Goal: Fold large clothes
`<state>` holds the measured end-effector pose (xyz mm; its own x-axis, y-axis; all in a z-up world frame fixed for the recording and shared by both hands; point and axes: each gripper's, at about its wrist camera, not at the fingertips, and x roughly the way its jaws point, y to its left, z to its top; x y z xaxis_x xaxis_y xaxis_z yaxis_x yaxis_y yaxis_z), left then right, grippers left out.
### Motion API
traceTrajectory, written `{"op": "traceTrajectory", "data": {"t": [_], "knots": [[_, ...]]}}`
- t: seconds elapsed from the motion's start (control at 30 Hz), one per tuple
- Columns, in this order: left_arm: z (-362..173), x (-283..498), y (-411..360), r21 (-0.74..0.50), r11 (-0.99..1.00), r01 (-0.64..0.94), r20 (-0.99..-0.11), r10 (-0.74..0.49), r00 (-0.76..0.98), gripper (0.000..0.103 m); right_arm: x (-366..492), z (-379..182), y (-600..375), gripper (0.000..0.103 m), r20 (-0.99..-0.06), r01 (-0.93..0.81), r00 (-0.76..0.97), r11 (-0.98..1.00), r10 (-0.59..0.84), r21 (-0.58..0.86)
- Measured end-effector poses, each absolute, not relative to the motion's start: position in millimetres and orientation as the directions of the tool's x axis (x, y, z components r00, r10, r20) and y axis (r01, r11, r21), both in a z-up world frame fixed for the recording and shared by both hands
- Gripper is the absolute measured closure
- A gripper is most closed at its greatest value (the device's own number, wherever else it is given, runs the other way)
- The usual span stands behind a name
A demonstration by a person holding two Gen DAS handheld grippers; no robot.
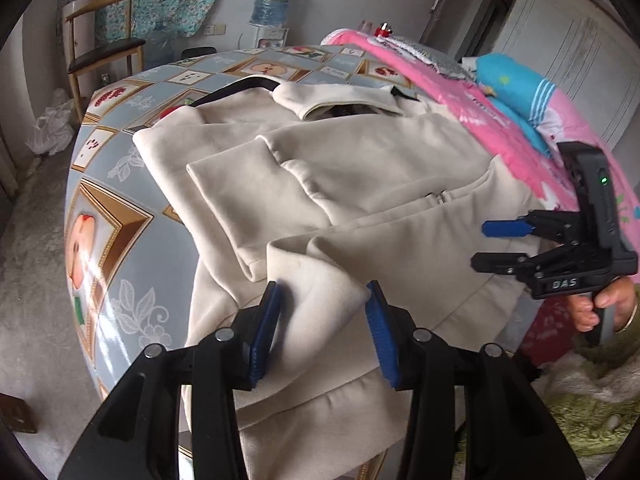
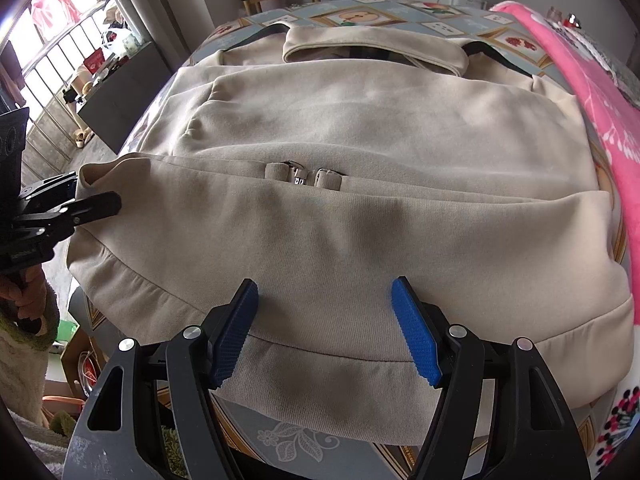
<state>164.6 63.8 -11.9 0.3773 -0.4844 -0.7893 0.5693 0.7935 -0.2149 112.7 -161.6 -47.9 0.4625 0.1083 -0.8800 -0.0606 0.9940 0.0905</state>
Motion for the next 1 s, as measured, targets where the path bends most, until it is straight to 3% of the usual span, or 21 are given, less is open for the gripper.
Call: {"op": "traceTrajectory", "data": {"t": [0.17, 0.33, 0.43, 0.7, 0.87, 1.0], "knots": [[-13.3, 167.0, 55.7, -0.102, 0.839, 0.534, -0.813, -0.380, 0.442, 0.066, 112.9, -47.8, -160.8, 0.037, -0.879, -0.061, 0.464, 0.994, 0.109, 0.092], [-17.4, 177.1, 68.1, -0.138, 0.909, 0.393, -0.829, -0.323, 0.457, 0.087, 112.2, -47.1, -160.4, 0.037, -0.876, -0.065, 0.468, 0.993, 0.113, 0.094], [-17.6, 175.7, 66.2, -0.151, 0.934, 0.325, -0.835, -0.296, 0.464, 0.090, 111.8, -46.4, -162.4, 0.037, -0.876, -0.072, 0.467, 0.992, 0.124, 0.102], [-15.9, 163.3, 39.9, 0.026, 0.969, 0.246, -0.849, -0.109, 0.518, 0.091, 93.4, -18.3, -211.5, 0.040, -0.827, 0.008, 0.552, 0.991, 0.106, 0.132], [-16.9, 160.0, 34.5, 0.075, 0.967, 0.244, -0.844, -0.068, 0.532, 0.092, 86.3, 8.2, -282.4, 0.043, -0.787, 0.161, 0.617, 0.981, -0.017, 0.105], [-16.5, 160.2, 35.7, 0.061, 0.971, 0.231, -0.845, -0.073, 0.529, 0.092, 93.4, 9.2, -337.1, 0.046, -0.784, 0.240, 0.620, 0.949, 0.010, 0.202]]}}
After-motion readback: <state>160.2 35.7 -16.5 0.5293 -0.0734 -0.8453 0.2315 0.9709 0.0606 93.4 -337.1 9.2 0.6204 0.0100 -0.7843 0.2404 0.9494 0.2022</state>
